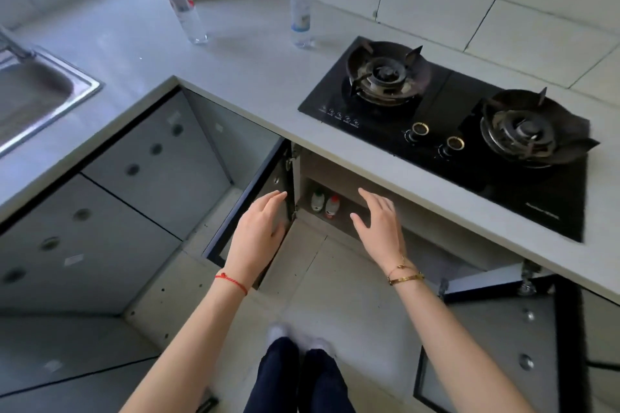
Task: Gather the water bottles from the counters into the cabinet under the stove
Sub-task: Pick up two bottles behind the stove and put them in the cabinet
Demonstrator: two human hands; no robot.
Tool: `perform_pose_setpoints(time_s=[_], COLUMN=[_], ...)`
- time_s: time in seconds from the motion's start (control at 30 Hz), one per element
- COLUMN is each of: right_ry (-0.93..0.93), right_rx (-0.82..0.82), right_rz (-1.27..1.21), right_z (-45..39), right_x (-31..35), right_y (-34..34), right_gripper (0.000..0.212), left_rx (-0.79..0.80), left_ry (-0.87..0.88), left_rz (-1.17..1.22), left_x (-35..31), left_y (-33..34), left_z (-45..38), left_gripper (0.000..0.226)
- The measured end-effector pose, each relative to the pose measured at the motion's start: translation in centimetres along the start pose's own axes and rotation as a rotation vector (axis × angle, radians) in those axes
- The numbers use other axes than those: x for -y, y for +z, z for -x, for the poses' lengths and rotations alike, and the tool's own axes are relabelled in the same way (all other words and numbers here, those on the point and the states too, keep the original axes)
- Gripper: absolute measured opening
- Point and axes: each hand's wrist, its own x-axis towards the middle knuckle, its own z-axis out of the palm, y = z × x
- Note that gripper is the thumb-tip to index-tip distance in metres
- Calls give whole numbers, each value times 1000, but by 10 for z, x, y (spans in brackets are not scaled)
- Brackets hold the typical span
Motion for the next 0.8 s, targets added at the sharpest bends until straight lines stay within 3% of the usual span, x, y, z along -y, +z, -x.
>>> perform_pose_setpoints(time_s=[0.33, 0.8], right_ry=[-145, -230], right_rx=[-98, -107], right_rz=[-8, -73], right_z=[49, 43], right_x=[88, 191], right_y=[-37, -17], right_gripper=[55, 55], left_rx=[-103, -199], left_ry=[-38, -92], left_rz=[3, -37], left_x=[16, 76], left_y=[-104, -187], left_z=[60, 74], left_gripper=[59, 55])
